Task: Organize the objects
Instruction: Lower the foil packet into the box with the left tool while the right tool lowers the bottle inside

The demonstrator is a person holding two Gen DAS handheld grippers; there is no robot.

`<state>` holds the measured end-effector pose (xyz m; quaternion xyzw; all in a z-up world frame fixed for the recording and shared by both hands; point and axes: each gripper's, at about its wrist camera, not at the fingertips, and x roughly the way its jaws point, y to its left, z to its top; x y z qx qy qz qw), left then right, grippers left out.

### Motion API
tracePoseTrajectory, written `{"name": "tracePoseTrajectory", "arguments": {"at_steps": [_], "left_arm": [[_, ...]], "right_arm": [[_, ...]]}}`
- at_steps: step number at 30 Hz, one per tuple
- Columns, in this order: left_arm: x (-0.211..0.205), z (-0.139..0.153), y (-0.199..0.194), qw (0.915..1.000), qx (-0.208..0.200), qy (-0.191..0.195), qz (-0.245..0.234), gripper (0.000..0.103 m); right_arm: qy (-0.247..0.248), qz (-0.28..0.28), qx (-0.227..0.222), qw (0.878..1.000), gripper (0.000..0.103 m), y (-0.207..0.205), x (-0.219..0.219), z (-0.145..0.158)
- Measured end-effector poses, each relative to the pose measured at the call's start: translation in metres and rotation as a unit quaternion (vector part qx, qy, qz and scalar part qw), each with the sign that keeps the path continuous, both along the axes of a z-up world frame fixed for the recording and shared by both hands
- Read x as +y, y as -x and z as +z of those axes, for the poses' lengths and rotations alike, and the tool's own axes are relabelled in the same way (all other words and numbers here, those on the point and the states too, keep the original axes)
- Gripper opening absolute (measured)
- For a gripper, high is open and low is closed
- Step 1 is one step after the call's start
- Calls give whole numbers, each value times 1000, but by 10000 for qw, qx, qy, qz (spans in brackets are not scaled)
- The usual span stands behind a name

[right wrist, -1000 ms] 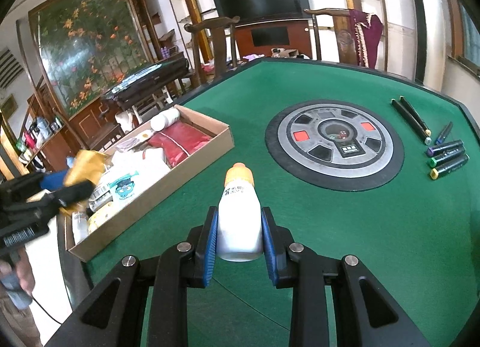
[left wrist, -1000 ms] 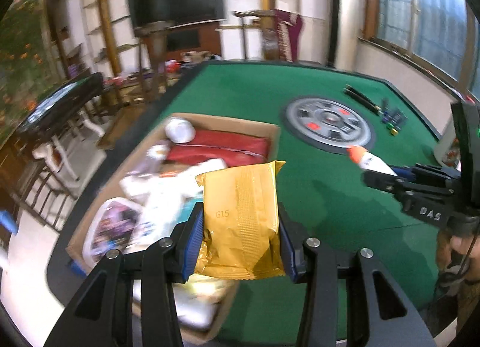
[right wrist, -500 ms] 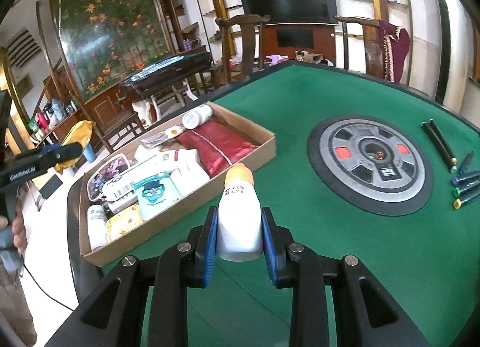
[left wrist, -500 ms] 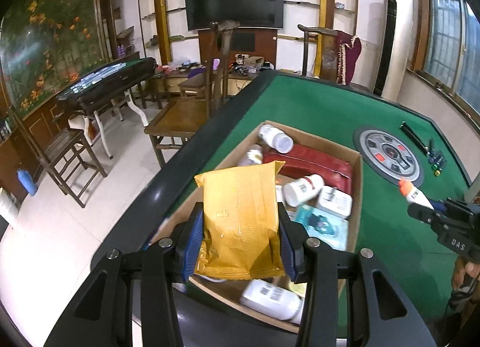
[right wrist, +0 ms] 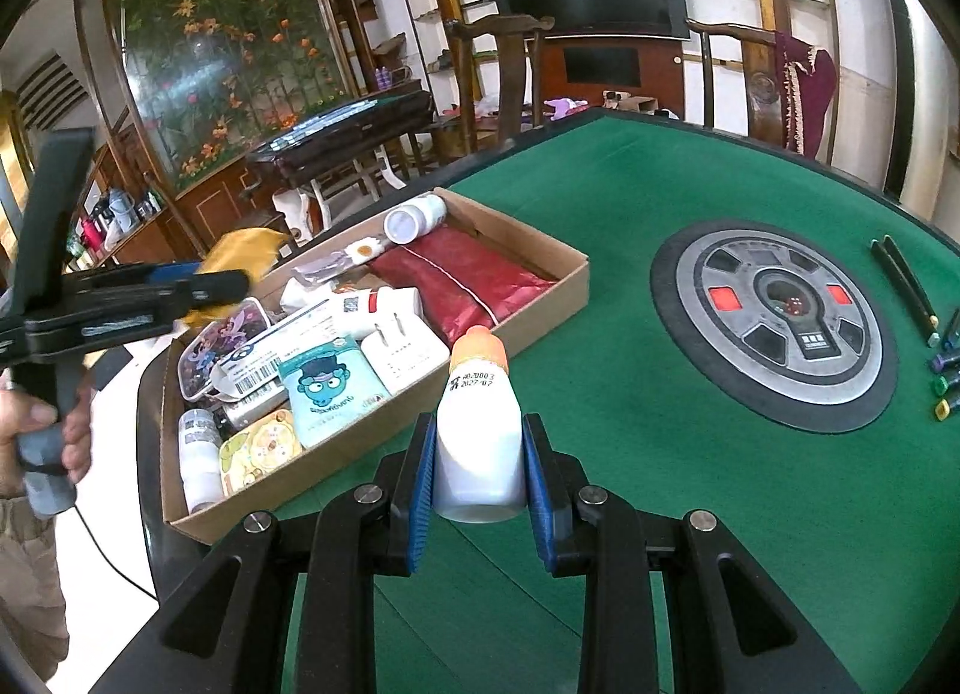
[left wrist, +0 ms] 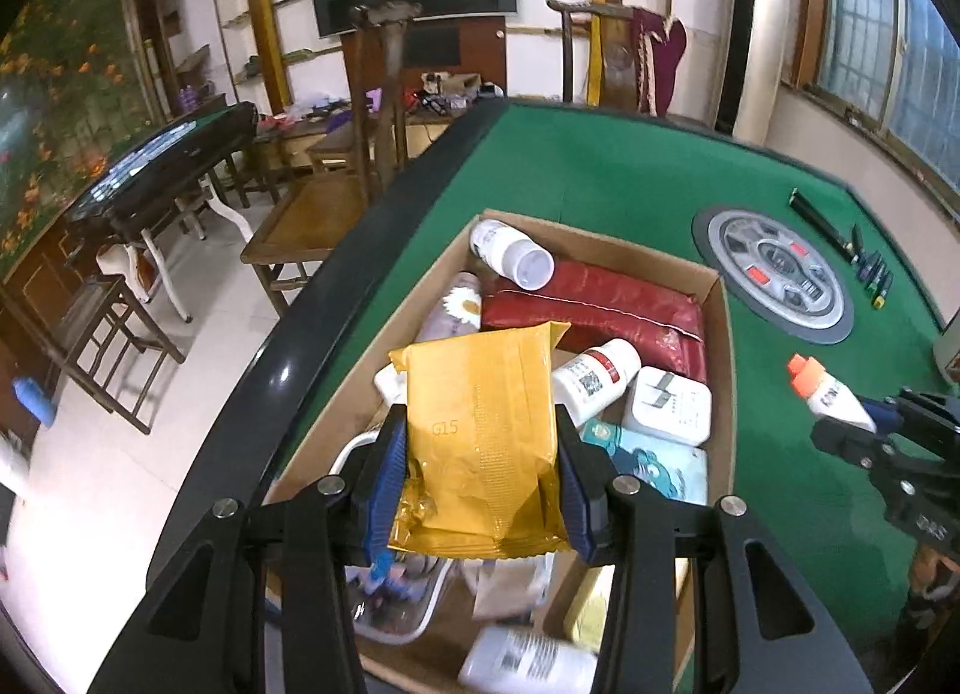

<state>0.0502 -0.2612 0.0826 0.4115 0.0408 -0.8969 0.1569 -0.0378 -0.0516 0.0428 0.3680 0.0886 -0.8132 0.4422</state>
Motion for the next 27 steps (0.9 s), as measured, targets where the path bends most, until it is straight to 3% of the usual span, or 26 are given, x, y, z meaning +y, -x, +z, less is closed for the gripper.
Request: {"name": "tracePoseTrajectory", "arguments": {"at_steps": [8, 15, 21, 27], "left_arm": [[11, -12, 26, 9995, -131, 279, -78, 44], [10, -13, 37, 9988, -180, 443, -61, 44], [7, -18, 42, 9987, -229, 462, -2, 44], [0, -22, 49, 9991, -267, 330, -8, 44]], "right_arm": [[-170, 24, -104, 9998, 29, 6, -7, -13], [-293, 194, 66, 9994, 29, 10, -23, -3], [-308, 281, 187, 9990, 29, 17, -38, 6], [-103, 252, -15, 9996, 29, 27, -50, 4]]}}
